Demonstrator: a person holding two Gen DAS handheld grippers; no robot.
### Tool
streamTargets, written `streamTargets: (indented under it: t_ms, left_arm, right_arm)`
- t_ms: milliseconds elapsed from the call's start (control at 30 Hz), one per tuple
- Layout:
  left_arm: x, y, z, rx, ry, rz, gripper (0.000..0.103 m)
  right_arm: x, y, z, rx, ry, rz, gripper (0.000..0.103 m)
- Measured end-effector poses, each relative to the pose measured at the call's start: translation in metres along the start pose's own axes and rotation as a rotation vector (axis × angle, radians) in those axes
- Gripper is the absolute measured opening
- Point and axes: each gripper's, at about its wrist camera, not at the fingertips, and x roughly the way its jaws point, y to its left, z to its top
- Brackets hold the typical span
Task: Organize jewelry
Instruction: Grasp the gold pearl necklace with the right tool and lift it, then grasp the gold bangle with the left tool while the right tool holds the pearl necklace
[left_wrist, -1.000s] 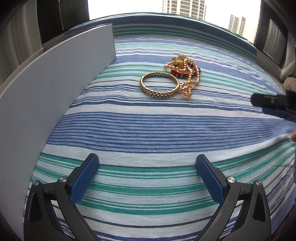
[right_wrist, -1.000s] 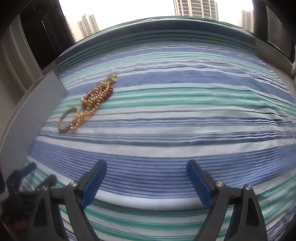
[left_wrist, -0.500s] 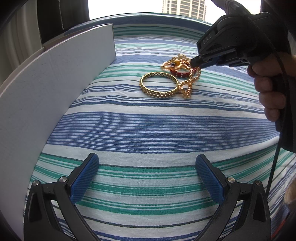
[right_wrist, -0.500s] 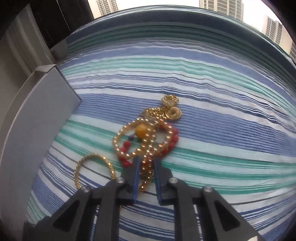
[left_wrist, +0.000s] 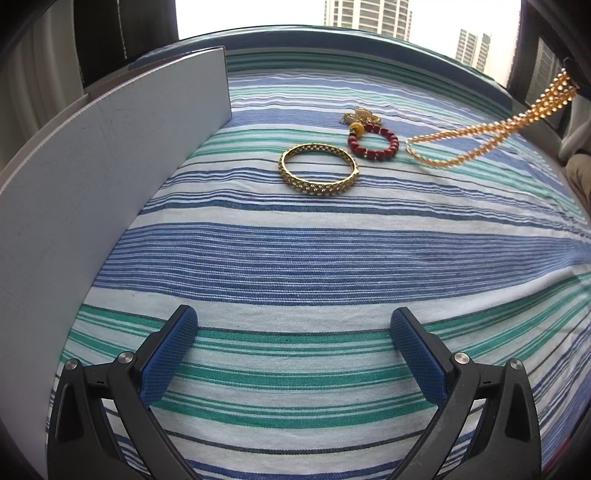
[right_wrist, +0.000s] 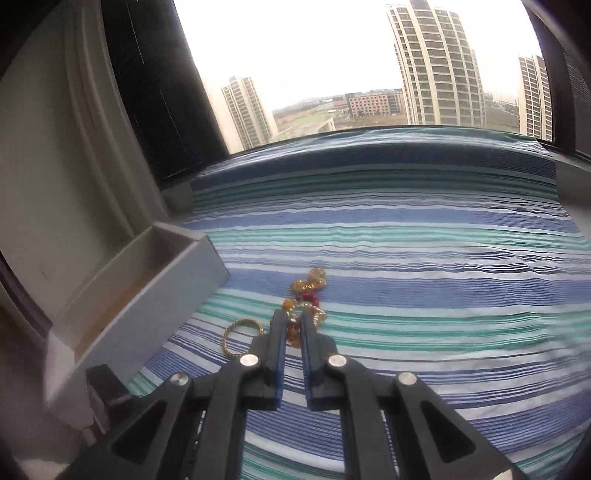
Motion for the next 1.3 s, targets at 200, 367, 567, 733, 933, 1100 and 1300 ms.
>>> streamTargets:
  t_ms: [200, 367, 567, 733, 933, 1100, 1300]
  left_arm:
    - [0.000, 0.000, 0.000, 0.000, -0.001, -0.001, 0.103]
    - [-0.002, 0.002, 0.001, 0.033, 0.025, -0.027, 0.102]
    - [-0.045, 0.003, 0.016, 0.083, 0.056, -0.101, 0.102]
    - [-0.078, -0.004, 0.046, 0.168, 0.040, -0.111, 0.102]
    - [-0.081, -0.008, 0.071, 0.233, 0.007, -0.064, 0.102]
    - [-0.056, -0.003, 0.080, 0.196, 0.090, -0.120, 0.102]
    - [-0.050, 0.005, 0.093, 0.155, 0.099, -0.139, 0.102]
  right_arm:
    - [-0.035, -0.011, -0.033, 0.014, -0.052, -0.039, 0.008]
    - [-0.030, -0.032, -0.070, 0.099, 0.016, -0.036, 0.008]
    - [-0.029, -0.041, -0.099, 0.131, 0.055, -0.041, 0.008]
    - [-0.036, -0.047, -0.102, 0.149, 0.043, -0.025, 0.008]
    - [-0.041, -0.042, -0.101, 0.139, 0.031, -0.006, 0.008]
    - [-0.046, -0.041, -0.106, 0.138, 0.032, -0.002, 0.008]
    - [-0.048, -0.040, -0.107, 0.139, 0.034, -0.004, 0.008]
